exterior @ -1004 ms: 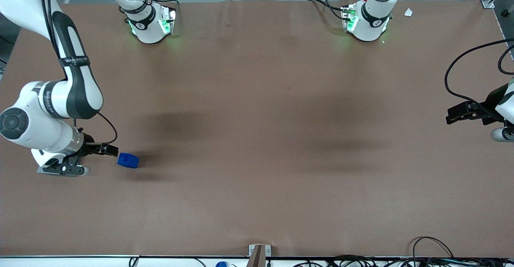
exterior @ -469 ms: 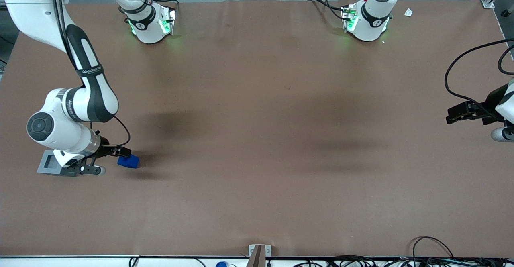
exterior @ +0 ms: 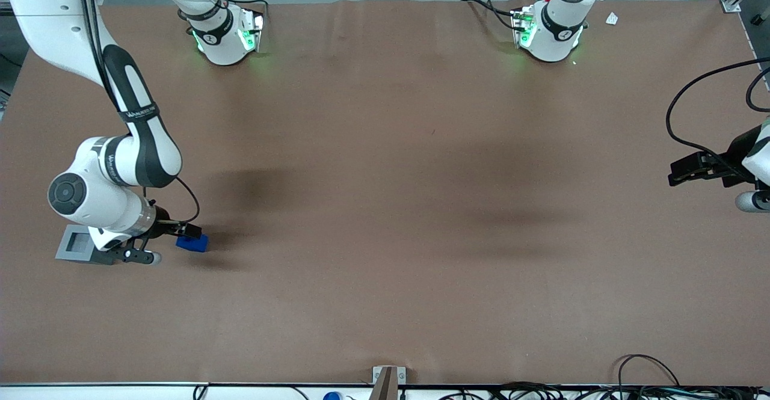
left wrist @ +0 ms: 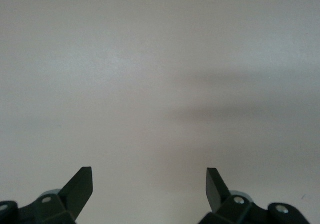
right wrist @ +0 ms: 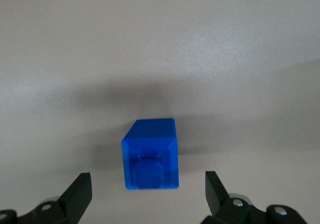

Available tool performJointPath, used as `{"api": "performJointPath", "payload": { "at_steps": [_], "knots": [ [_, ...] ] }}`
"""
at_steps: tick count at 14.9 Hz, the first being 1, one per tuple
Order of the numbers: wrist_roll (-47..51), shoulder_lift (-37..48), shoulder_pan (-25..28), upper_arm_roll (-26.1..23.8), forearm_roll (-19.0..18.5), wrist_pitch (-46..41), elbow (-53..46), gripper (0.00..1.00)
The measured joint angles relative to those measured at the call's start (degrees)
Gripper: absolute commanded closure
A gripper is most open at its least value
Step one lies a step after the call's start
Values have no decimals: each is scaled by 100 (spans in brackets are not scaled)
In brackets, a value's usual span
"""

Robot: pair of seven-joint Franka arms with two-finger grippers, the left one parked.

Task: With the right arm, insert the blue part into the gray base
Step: 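Close the right gripper on the blue block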

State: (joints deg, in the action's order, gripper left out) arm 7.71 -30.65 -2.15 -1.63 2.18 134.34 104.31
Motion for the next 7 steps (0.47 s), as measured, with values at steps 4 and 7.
{"api": "performJointPath", "payload": {
  "at_steps": [4, 7],
  "knots": [
    [5, -135, 44, -1, 0, 133, 0, 6],
    [18, -140, 112, -1, -1, 172, -6, 11]
  ]
}}
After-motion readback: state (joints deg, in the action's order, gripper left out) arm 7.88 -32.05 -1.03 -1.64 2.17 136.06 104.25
